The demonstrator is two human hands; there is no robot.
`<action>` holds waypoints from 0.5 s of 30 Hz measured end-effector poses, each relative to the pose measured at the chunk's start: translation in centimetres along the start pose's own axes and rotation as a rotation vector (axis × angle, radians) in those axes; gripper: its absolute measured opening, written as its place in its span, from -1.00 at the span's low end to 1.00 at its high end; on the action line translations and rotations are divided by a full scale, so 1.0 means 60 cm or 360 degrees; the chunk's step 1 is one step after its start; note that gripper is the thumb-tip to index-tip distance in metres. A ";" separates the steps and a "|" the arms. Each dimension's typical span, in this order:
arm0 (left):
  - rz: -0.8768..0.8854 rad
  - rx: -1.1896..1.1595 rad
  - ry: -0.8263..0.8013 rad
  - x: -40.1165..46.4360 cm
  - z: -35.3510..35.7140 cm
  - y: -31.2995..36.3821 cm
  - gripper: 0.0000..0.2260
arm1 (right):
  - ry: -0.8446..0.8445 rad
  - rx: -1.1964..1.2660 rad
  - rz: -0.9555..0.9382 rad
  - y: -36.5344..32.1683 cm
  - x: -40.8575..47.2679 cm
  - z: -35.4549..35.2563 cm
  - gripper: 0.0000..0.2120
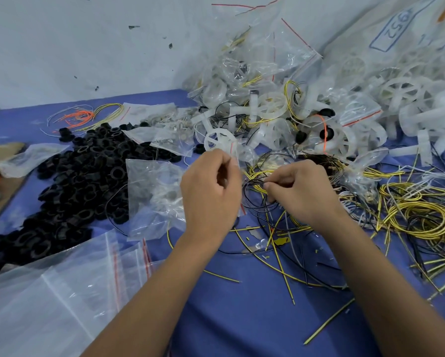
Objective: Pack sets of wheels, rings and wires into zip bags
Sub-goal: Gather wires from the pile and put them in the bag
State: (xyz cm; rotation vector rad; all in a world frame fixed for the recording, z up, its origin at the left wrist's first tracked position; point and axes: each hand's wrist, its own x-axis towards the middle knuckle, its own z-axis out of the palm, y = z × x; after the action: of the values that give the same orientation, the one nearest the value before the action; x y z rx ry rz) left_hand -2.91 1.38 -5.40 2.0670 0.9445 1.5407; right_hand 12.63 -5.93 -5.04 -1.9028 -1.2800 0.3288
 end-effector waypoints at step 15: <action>0.0651 -0.0008 -0.0193 -0.024 0.015 0.031 -0.85 | -0.0014 0.0759 -0.0277 -0.039 -0.018 0.044 -0.56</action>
State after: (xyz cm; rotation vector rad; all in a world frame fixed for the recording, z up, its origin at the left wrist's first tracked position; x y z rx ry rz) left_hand -1.80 -0.87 -5.42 2.4273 0.4919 1.5762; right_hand 9.01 -5.21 -5.24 -1.3814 -1.2316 0.5013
